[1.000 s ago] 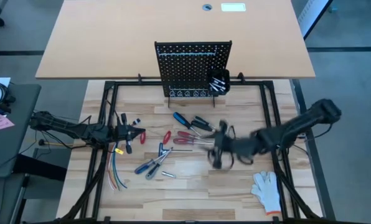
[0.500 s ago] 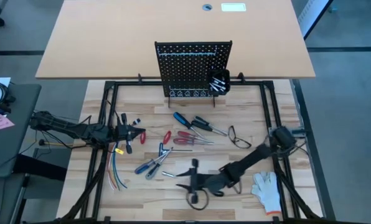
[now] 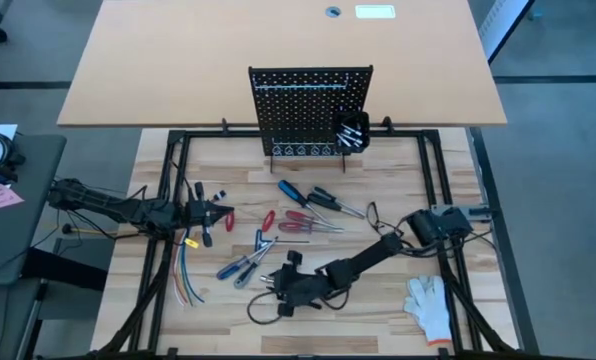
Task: Hang tools onto peg board
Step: Put the extension bar into the bin of the pegboard
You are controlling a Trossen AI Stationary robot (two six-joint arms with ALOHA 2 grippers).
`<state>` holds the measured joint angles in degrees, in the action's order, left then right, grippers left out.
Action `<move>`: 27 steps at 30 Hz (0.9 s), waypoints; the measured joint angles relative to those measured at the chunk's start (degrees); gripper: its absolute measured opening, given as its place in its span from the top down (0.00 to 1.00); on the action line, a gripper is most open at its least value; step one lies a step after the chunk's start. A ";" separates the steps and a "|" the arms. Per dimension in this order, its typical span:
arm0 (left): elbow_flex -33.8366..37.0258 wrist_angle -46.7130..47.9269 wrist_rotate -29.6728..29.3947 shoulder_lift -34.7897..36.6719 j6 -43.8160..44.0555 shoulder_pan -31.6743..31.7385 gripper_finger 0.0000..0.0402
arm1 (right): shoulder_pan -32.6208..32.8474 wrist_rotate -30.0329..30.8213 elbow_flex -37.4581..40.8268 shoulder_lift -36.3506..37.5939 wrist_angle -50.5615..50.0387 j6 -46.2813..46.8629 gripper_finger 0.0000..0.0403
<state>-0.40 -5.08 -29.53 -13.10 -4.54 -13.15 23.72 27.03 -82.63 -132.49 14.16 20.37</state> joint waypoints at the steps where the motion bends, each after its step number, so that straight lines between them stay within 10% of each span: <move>1: 0.00 -0.06 0.03 0.00 0.00 0.00 1.00 | -0.23 0.02 -0.02 0.00 -1.58 1.21 0.58; 10: 0.00 -0.02 0.01 -0.01 0.02 0.00 1.00 | -0.87 0.02 -0.35 0.23 -8.56 6.58 0.62; 18: 0.00 -0.02 0.01 -0.02 0.00 0.00 1.00 | -0.09 -0.71 -0.46 0.49 -13.85 8.31 0.92; 27: 0.00 -0.02 0.01 -0.01 0.00 0.00 1.00 | 2.52 0.63 -0.10 3.24 -19.59 5.43 0.91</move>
<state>-0.40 -5.10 -29.52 -13.12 -4.54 -13.15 26.24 27.65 -82.73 -129.24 -5.43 25.80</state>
